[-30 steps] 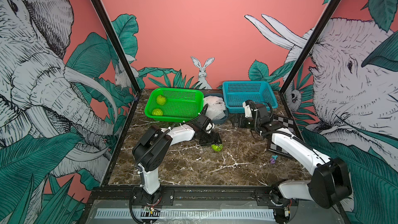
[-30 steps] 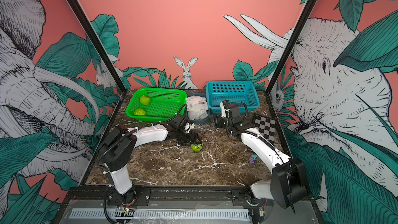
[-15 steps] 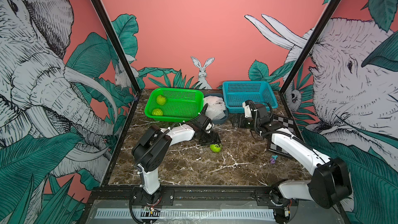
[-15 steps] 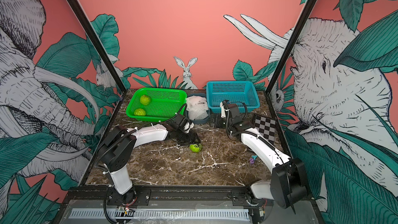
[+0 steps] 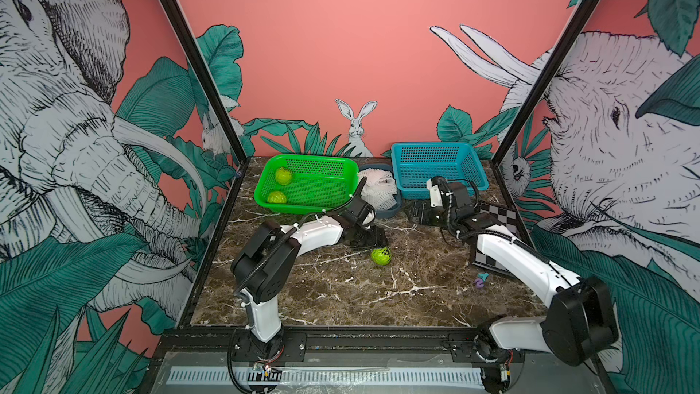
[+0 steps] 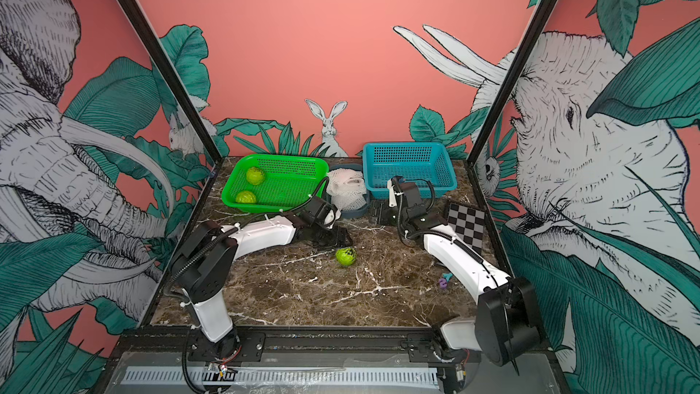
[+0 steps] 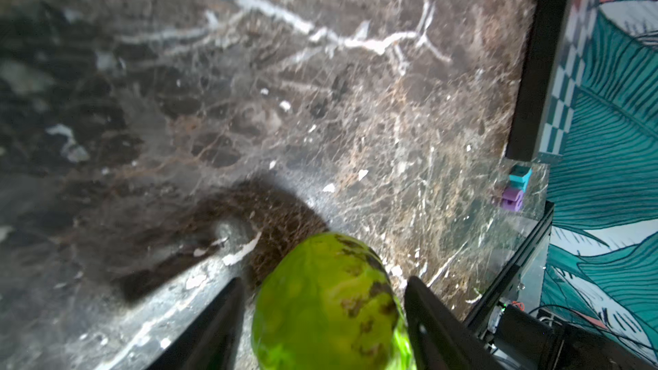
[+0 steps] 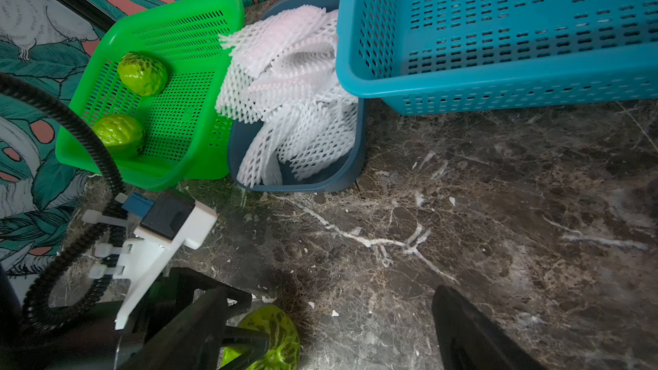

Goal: Sleeve custard apples in foam nets
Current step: Place the custard apple at the center of the board, then pick up the foam net from the storage box.

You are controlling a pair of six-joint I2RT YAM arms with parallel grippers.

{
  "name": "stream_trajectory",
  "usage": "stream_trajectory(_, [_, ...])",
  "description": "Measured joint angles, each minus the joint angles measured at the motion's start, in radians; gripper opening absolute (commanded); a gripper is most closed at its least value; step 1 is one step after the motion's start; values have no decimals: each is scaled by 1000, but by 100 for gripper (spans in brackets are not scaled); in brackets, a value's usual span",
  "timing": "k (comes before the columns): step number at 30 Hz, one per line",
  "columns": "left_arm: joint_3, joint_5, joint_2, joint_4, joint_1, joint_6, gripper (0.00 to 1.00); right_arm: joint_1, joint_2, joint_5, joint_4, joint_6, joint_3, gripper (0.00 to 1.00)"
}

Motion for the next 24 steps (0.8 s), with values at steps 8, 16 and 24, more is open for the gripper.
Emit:
stream_trajectory(8, [3,-31,-58,-22,0,1,77,11,2,16,-15,-6,1,88])
stream_trajectory(16, [21,-126,-186,-89,0,28,74,47,60,48,-89,-45,88,69])
stream_trajectory(24, [10,-286,-414,-188,54,61,61,82,191,47,-128,-71,270,51])
